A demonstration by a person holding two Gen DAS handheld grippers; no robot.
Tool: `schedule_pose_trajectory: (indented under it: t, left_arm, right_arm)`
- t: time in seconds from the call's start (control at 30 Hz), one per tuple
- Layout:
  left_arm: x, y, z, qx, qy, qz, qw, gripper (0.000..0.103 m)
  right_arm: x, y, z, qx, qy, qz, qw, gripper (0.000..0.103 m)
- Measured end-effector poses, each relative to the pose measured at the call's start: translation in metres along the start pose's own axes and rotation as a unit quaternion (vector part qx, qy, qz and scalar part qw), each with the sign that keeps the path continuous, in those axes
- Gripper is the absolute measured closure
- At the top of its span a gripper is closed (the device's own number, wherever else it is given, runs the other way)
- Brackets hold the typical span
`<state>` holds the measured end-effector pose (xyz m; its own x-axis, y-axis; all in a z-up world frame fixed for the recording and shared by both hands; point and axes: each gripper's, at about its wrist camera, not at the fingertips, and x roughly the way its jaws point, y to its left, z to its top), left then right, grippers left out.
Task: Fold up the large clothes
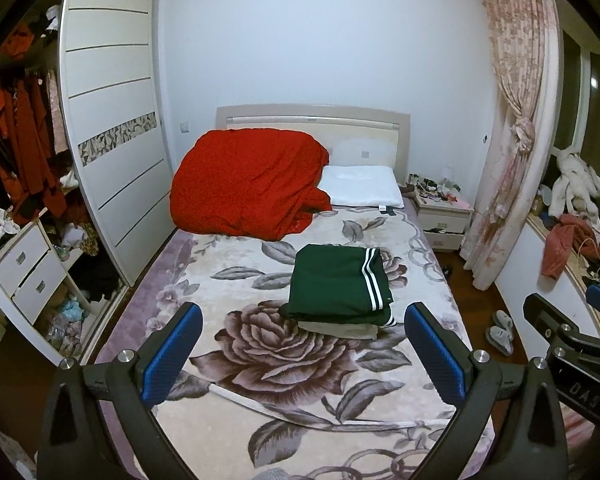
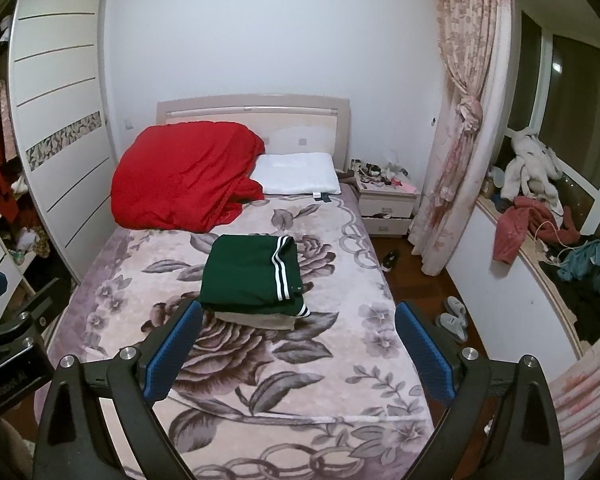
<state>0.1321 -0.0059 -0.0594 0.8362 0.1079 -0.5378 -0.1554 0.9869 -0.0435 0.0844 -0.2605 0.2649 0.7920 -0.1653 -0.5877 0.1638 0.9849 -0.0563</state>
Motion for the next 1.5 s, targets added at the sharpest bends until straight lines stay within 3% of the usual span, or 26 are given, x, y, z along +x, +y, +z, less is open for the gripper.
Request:
schedule_pose_trajectory:
  t: [1.5]
  left_arm:
    - [-0.009, 0.003, 0.012, -0.003, -0.009, 0.014, 0.9998, 0.0]
  right_arm:
    - [0.008, 0.012, 0.014, 0.002, -0.007, 0.012, 1.0, 0.003]
